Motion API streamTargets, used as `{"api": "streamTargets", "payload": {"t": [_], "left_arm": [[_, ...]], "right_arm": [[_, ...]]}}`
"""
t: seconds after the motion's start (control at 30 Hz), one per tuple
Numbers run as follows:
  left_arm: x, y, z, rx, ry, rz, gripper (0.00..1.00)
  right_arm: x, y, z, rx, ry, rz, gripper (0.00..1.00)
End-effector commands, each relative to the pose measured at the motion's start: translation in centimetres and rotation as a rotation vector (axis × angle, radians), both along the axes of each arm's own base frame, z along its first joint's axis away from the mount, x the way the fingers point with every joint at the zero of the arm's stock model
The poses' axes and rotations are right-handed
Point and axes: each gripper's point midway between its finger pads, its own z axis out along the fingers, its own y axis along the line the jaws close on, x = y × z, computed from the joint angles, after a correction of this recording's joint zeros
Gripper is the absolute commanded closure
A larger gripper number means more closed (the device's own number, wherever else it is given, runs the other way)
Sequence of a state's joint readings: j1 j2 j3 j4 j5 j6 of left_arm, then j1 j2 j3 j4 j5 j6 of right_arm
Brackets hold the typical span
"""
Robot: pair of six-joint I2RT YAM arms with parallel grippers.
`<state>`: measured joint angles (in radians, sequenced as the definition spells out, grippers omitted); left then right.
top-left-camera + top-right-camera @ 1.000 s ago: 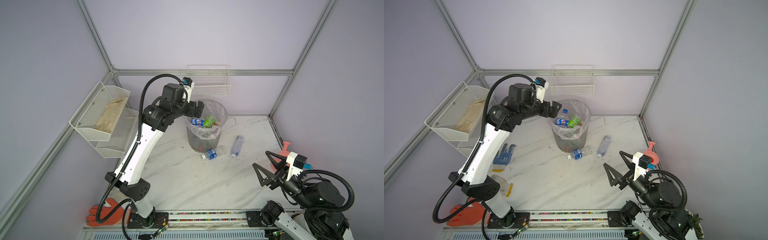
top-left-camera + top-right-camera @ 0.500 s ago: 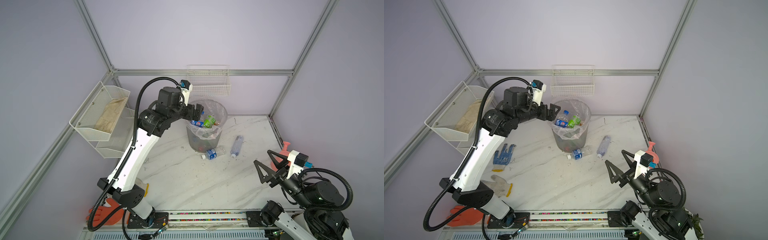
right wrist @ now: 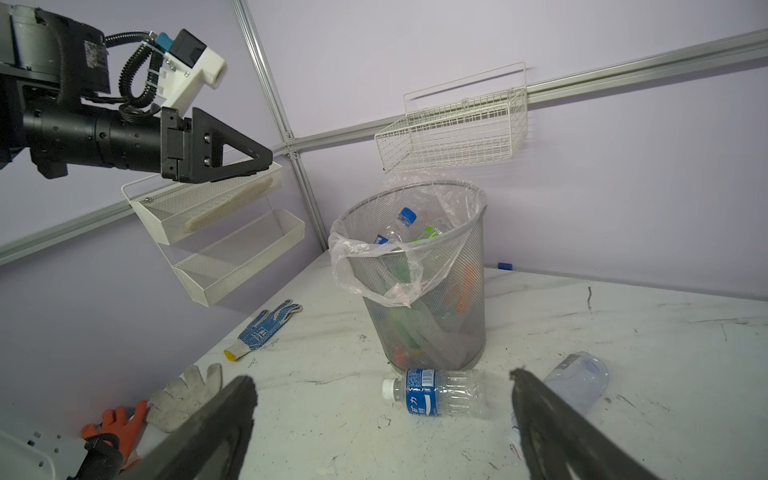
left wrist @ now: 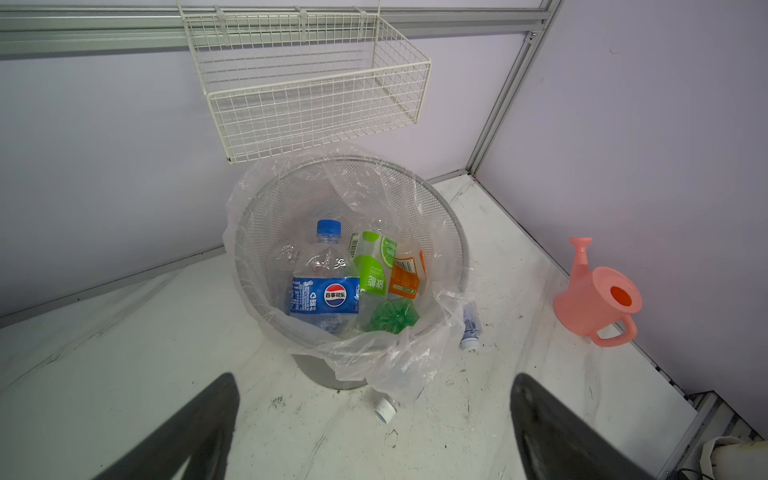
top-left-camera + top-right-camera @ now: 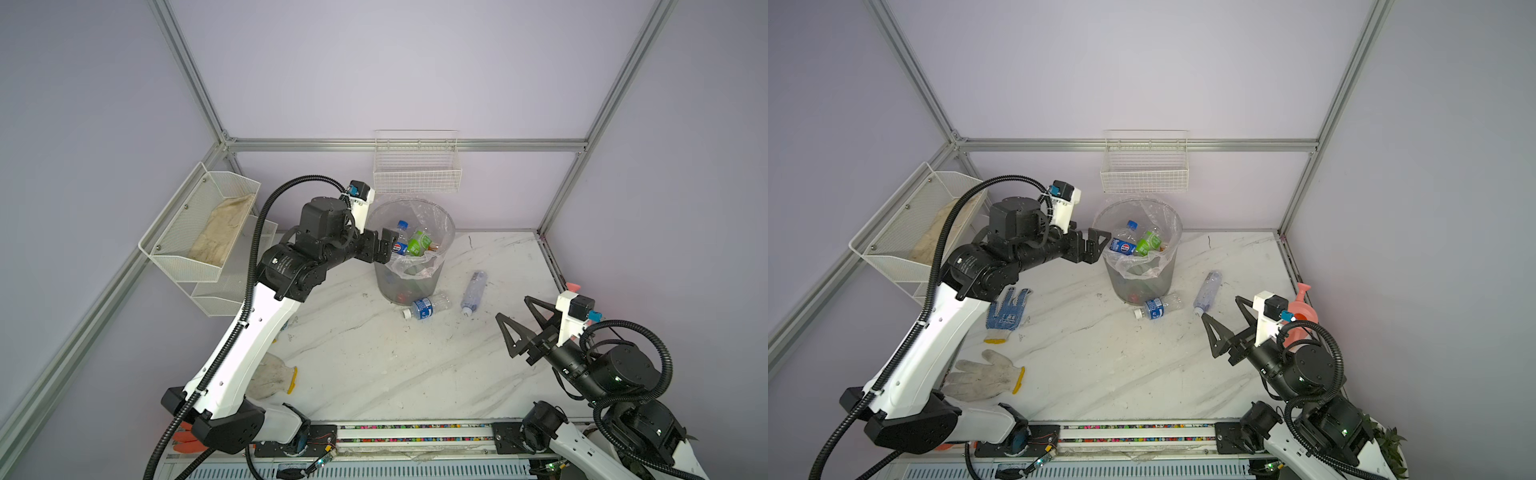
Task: Throw the plastic bottles in the bin
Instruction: 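Draw the left gripper back while the right gripper moves toward the crushed clear bottle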
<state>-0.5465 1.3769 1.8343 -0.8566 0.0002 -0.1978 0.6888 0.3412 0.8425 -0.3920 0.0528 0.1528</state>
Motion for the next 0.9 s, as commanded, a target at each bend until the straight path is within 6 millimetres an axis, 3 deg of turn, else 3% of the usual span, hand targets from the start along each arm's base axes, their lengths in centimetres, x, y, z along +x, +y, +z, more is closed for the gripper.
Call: {"api": "streamTargets", "payload": {"t": [0.0, 0.4, 0.53, 0.87], "left_arm": [[-0.8, 0.0, 0.4, -0.015, -0.043, -0.024, 0.0], [-4.2, 1.5, -2.9, 0.006, -0.049, -0.064, 0.0], [-5.8, 2.4, -4.4, 0.002, -0.045, -0.065, 0.0], [-10.3, 5.8, -9.1, -0.004, -0.031, -0.028, 0.0]], "right_arm": [[0.3, -0.4, 0.3, 0.011, 0.005, -0.03, 0.03], [1.7, -1.6, -0.4, 0.004, 0.051, -0.135, 0.03], [3.4, -2.2, -0.7, -0.013, 0.104, -0.232, 0.03], [9.0, -1.4, -1.5, -0.096, 0.243, -0.428, 0.03]]}}
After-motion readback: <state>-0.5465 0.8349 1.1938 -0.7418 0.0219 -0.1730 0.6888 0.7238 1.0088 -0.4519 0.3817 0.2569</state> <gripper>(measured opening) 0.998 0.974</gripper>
